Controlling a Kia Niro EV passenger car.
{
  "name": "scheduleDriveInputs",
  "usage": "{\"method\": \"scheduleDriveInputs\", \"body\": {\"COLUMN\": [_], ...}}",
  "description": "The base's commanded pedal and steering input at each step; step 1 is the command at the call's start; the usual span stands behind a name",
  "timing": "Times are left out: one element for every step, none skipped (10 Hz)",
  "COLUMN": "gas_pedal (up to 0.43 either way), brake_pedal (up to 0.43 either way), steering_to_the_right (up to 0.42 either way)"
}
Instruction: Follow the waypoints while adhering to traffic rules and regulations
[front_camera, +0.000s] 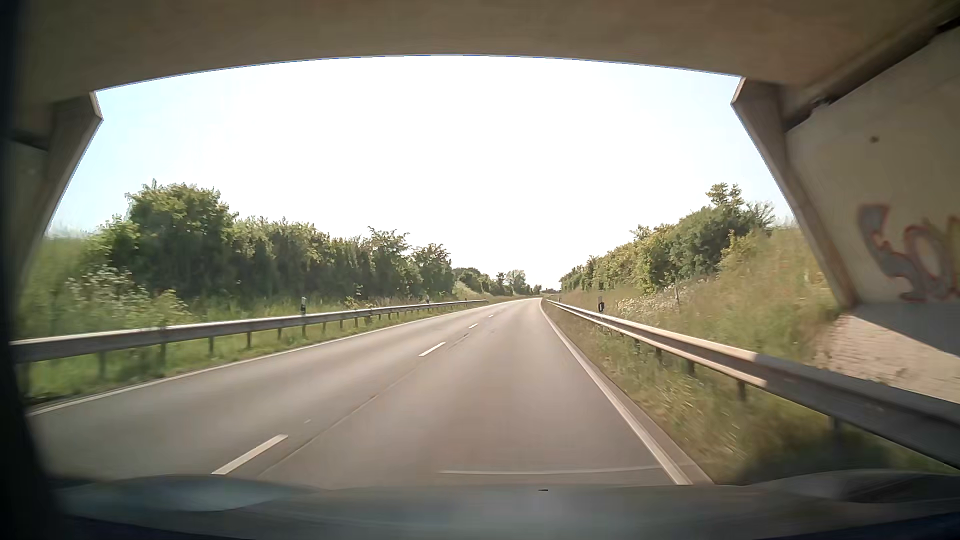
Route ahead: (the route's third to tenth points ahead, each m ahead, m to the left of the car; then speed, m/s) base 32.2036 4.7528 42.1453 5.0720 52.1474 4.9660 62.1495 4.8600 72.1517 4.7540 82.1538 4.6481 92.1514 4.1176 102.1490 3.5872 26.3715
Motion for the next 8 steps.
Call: {"method": "scheduleDriveInputs", "body": {"gas_pedal": [0.197, 0.197, 0.197, 0.197, 0.197, 0.197, 0.197, 0.197], "brake_pedal": [0.006, 0.006, 0.006, 0.006, 0.006, 0.006, 0.006, 0.006], "steering_to_the_right": [0.004, 0.003, 0.003, 0.003, 0.003, 0.003, 0.004, 0.003]}}
